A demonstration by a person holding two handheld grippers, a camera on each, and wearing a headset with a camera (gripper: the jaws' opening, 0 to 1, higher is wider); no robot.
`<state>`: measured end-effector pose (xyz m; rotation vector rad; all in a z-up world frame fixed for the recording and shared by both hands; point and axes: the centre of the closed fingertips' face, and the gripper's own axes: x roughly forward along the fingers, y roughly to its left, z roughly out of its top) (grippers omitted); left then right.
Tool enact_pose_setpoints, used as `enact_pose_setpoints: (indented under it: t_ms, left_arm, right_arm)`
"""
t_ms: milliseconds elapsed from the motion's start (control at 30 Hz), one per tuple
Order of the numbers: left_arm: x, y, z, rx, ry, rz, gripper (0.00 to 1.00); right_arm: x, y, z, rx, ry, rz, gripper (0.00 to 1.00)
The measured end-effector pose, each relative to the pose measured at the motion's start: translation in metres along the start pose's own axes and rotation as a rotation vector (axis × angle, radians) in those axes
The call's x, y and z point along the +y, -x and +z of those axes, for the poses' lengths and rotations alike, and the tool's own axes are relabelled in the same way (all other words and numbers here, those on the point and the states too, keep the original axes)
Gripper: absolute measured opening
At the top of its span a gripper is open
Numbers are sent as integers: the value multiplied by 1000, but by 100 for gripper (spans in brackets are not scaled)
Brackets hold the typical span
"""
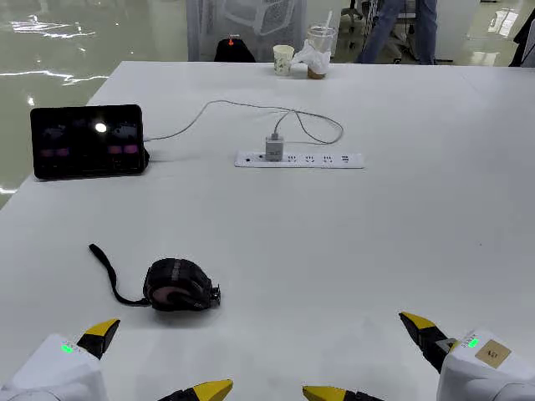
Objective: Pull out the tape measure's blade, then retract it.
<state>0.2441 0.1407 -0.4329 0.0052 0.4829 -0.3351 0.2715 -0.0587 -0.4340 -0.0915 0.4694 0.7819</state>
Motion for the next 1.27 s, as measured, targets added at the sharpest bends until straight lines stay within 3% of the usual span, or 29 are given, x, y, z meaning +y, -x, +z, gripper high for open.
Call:
enact_pose_setpoints:
  t_ms: [433,867,1267]
  left_arm:
    - [10,3,0,-6,13,33,99]
    - [8,2,-3,12,48,14,96]
    - [8,2,-4,14,32,14,99]
  right_arm:
    - [1,-1,1,-1,3,1,99]
    - [-1,0,0,0,-1,-7,99]
    - [-2,0,0,-1,2,-8,99]
